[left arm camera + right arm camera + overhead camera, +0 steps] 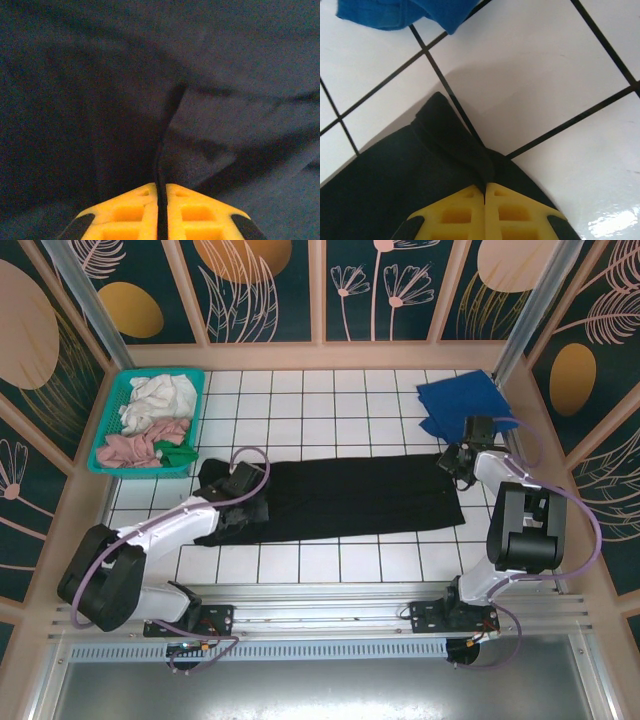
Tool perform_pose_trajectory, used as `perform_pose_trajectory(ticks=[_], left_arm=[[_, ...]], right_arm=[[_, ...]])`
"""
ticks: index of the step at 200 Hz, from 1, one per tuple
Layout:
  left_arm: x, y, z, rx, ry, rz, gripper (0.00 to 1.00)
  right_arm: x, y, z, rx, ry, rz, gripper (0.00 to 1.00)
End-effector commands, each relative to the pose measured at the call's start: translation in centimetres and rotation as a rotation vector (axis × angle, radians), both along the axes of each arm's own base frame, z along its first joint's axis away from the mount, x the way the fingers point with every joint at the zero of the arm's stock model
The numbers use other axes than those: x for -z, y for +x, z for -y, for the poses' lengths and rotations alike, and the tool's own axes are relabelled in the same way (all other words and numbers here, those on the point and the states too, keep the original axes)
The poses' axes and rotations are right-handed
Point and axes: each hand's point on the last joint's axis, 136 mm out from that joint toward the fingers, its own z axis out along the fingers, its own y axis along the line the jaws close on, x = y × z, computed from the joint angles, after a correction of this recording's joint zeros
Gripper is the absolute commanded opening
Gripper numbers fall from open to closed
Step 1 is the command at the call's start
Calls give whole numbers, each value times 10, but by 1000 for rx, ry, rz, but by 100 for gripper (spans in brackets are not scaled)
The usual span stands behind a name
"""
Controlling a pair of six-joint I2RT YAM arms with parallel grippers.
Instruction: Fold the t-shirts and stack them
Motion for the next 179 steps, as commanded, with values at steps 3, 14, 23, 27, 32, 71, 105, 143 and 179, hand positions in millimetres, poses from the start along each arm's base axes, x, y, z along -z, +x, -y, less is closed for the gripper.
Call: perform_pose_trajectory(ticks=[3,14,23,27,32,71,105,143,179], left_arm=[[-50,40,-4,-10,118,135,5],[-70,57,-6,-19,175,178,4],[-80,70,-8,-21,228,202,1],[-84,77,-10,-23,248,215,0],[-88,85,-12,-28,273,225,0],[-122,156,-38,-96,363,302,0],[-136,196,-48,-127,408,369,0],[-141,222,-44,-124,442,387,0],[-160,222,-48,-131,456,425,0]], right_arm=[[-32,17,2,8,12,80,0],[-38,22,2,5,15,93,0],[-40,27,2,5,19,99,0],[-41,29,1,2,22,99,0],[-42,32,1,2,25,100,0],[-45,65,1,5,53,103,0],[-30,90,0,3,82,88,0],[-21,97,5,45,95,44,0],[-62,98,11,58,112,125,0]])
